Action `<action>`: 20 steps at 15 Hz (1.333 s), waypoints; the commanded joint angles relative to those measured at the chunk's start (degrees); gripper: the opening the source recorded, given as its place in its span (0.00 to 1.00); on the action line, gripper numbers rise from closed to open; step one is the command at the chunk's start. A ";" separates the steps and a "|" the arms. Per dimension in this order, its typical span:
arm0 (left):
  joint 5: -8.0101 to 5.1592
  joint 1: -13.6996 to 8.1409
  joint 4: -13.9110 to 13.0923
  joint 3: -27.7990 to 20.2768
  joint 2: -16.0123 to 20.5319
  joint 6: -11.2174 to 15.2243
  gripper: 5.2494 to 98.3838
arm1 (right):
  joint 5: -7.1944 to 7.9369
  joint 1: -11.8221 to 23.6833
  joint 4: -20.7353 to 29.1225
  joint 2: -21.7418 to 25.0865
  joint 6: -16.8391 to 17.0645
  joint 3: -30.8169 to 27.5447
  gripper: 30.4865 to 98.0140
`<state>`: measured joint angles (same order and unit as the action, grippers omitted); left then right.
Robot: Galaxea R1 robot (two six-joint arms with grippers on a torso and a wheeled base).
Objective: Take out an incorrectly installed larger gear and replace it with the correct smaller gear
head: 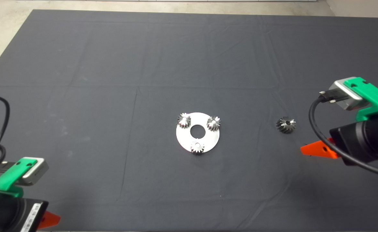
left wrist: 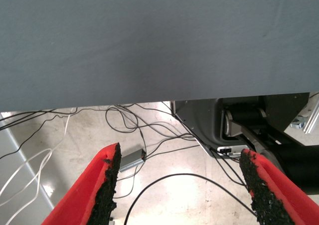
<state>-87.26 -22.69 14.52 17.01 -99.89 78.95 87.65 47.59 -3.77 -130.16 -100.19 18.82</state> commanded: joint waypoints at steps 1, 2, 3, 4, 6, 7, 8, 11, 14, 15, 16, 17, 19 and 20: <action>-2.56 -0.08 -0.63 -0.19 -0.36 1.39 0.59 | 4.81 -1.00 1.31 -0.06 -0.18 -0.03 0.71; -2.56 -0.08 -0.52 -0.23 -0.28 1.39 0.59 | 4.81 -1.73 1.31 -0.04 -0.09 -0.03 0.71; -2.56 -0.08 -0.37 -0.41 -0.36 1.39 0.59 | 4.81 -2.22 1.31 0.03 0.00 -0.03 0.71; -2.56 -0.08 -0.37 -0.24 -0.27 1.47 0.59 | 4.81 -2.71 1.22 0.06 0.09 -0.03 0.71; -2.48 -0.08 -0.46 0.03 -0.97 1.65 0.59 | 4.81 -2.76 1.04 0.12 0.26 -0.03 0.71; -2.48 -0.08 -0.46 0.03 -1.06 1.82 0.59 | 4.81 -2.77 1.04 0.03 0.18 -0.03 0.71; -2.54 -0.08 -0.46 0.03 -1.06 2.47 0.59 | 4.81 -2.85 1.04 -0.14 0.17 -0.01 0.71; -2.56 -0.08 -0.37 -0.23 -0.54 2.70 0.59 | 4.81 -3.20 1.04 -0.12 0.47 -0.03 0.71; -2.56 -0.08 -0.28 0.29 -0.98 3.32 0.59 | 4.81 -3.47 0.95 0.21 2.64 -0.03 0.71; -2.48 -0.08 -0.28 0.29 -0.98 3.32 0.59 | 4.81 -3.47 0.78 0.38 2.64 -0.02 0.71; -2.48 -0.08 -0.28 0.38 -1.03 3.50 0.59 | 4.75 -3.47 0.46 0.38 2.64 0.06 0.71; -2.48 -0.08 -0.19 0.68 -1.02 3.58 0.59 | 4.72 -3.47 0.08 0.29 2.64 0.06 0.71; -2.56 0.01 0.92 1.96 -0.89 3.50 0.59 | 4.72 -4.94 -0.10 0.29 2.72 0.06 0.71; -2.56 0.10 1.13 1.88 -0.80 3.41 0.59 | 4.72 -6.27 -0.23 0.03 2.64 0.10 0.71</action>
<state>-87.13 -22.69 14.63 17.55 -100.96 82.10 87.82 43.17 -3.94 -130.01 -97.96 18.91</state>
